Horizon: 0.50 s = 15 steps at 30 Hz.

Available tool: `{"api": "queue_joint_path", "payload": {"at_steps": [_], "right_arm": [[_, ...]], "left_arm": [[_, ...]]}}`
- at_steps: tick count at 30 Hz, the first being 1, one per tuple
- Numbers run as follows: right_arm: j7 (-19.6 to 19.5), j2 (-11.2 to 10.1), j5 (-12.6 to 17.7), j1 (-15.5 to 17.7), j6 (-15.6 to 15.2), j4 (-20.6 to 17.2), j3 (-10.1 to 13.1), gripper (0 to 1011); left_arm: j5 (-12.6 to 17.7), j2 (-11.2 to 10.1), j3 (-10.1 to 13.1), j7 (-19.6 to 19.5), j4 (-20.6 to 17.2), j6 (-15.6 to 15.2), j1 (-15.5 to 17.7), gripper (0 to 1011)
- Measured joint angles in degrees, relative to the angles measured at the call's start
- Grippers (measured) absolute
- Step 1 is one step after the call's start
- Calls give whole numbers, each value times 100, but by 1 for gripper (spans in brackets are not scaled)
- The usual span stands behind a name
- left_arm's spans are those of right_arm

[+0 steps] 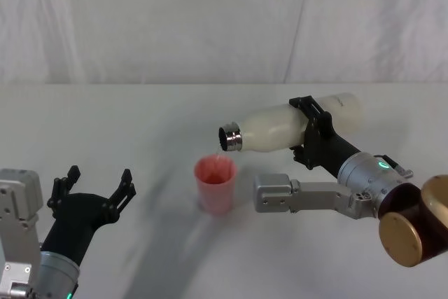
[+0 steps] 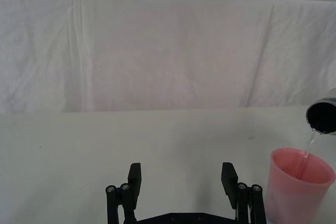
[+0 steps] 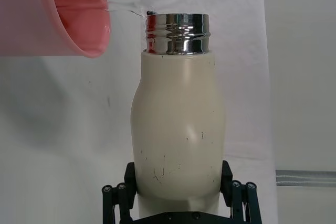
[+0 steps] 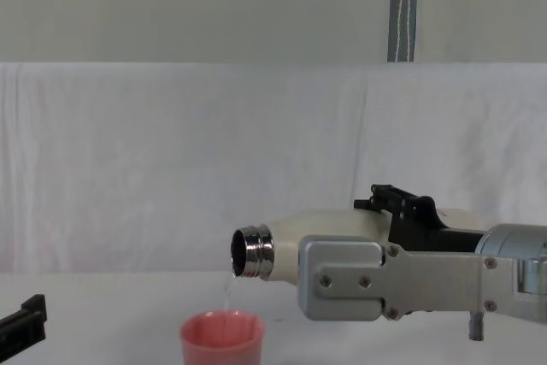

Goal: Grasp the thermos with one hand and pour water into the cup lid.

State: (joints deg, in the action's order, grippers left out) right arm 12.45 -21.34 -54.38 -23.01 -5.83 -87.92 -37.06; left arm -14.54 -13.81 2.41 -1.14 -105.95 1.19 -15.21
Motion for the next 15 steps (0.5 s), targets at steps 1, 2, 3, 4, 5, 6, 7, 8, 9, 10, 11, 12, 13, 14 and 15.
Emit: {"api": "queue_joint_path", "payload": {"at_steps": [1, 2, 3, 4, 5, 6, 7, 8, 9, 10, 11, 12, 13, 14, 15], "right_arm": [[0, -1, -2, -1, 0, -1, -1, 950], [0, -3, -3, -2, 0, -1, -2, 950], [0, -6, -4, -2, 0, -7, -3, 950], [0, -9, -5, -1, 0, -10, -4, 950], [0, -11, -5, -2, 1, -13, -4, 949], [0, -15, -6, -2, 1, -16, -5, 950], [0, -17, -7, -1, 2, -18, -6, 950], [0, -17, -7, -1, 2, -20, -6, 950], [0, -20, -8, 0, 3, -23, -7, 949], [0, -20, -8, 0, 3, -25, -7, 950], [0, -21, -8, 1, 3, -28, -7, 950], [0, -21, -8, 1, 3, -29, -7, 950], [0, -22, -10, 2, 3, -31, -7, 950], [0, -22, -10, 2, 3, -33, -7, 950], [0, -23, -11, 3, 3, -34, -7, 950]], "left_arm": [[0, 0, 0, 0, 0, 0, 0, 1001], [0, 0, 0, 0, 0, 0, 0, 1001], [0, 0, 0, 0, 0, 0, 0, 1001], [0, 0, 0, 0, 0, 0, 0, 1001], [0, 0, 0, 0, 0, 0, 0, 1001], [0, 0, 0, 0, 0, 0, 0, 1001], [0, 0, 0, 0, 0, 0, 0, 1001], [0, 0, 0, 0, 0, 0, 0, 1001], [0, 0, 0, 0, 0, 0, 0, 1001], [0, 0, 0, 0, 0, 0, 0, 1001], [0, 0, 0, 0, 0, 0, 0, 1001], [0, 0, 0, 0, 0, 0, 0, 1001], [0, 0, 0, 0, 0, 0, 0, 1001], [0, 0, 0, 0, 0, 0, 0, 1001], [0, 0, 0, 0, 0, 0, 0, 1001]]}}
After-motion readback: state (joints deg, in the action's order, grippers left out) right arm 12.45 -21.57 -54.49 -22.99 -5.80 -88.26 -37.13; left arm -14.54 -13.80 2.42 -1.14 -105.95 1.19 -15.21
